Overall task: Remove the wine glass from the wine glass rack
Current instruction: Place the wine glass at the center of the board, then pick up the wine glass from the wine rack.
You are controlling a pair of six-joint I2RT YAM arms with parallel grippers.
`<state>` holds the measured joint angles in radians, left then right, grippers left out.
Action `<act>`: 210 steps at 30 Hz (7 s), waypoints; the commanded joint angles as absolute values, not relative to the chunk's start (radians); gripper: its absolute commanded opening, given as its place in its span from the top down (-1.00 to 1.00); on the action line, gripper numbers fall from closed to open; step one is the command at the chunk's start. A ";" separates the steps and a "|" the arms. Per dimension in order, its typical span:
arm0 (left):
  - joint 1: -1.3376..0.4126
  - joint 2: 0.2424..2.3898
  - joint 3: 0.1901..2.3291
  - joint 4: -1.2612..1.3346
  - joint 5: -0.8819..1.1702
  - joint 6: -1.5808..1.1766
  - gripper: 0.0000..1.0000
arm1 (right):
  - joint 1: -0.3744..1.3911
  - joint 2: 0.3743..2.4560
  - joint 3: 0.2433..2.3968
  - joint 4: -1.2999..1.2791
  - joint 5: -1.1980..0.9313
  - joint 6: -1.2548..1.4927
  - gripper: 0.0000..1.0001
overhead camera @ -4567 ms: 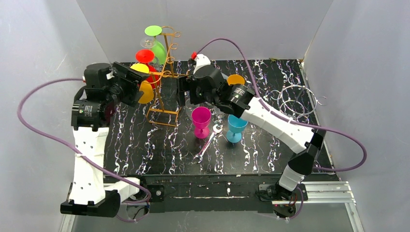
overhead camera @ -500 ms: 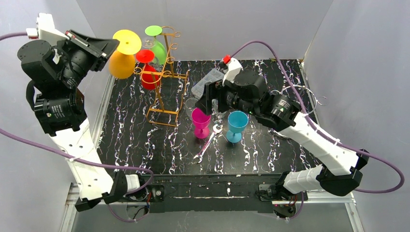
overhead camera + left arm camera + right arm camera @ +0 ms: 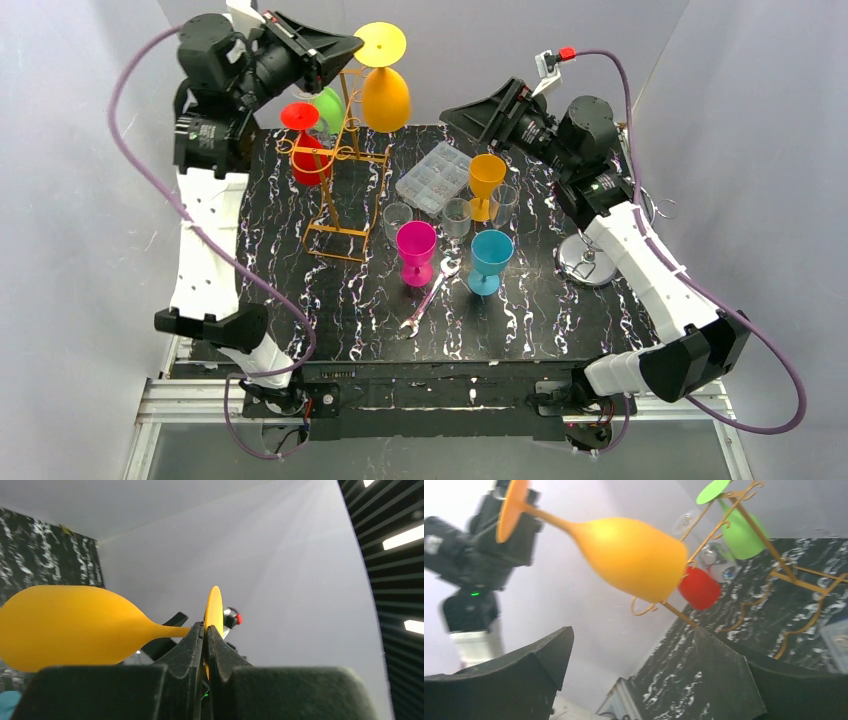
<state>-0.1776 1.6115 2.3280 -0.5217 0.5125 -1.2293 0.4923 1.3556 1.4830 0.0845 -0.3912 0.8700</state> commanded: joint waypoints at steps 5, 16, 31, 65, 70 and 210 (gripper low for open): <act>-0.231 1.608 2.193 -0.101 0.523 -1.617 1.00 | 0.460 1.348 1.379 0.505 -0.512 1.137 -1.00; -0.247 1.564 2.071 0.038 0.516 -1.757 1.00 | 0.460 1.342 1.309 0.576 -0.416 1.182 -1.00; -0.254 1.474 1.895 0.153 0.510 -1.928 1.00 | 0.466 1.396 1.255 0.906 -0.360 1.311 -0.30; -0.258 1.392 1.932 -0.546 0.495 -1.083 -0.96 | 0.482 1.156 1.489 -0.011 -0.185 0.893 0.97; -0.257 1.357 2.003 -0.753 0.369 -0.849 -0.97 | 0.482 1.223 1.682 -0.360 -0.245 0.786 0.97; 0.245 1.775 2.085 -0.689 0.656 -0.698 0.93 | 0.661 1.447 1.786 -0.830 -0.123 0.419 -0.97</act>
<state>0.2344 1.8118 2.1006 -0.7155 0.6098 -0.6788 0.6674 1.4891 1.7859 -0.8696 -0.1158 0.4118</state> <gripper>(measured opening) 0.067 0.983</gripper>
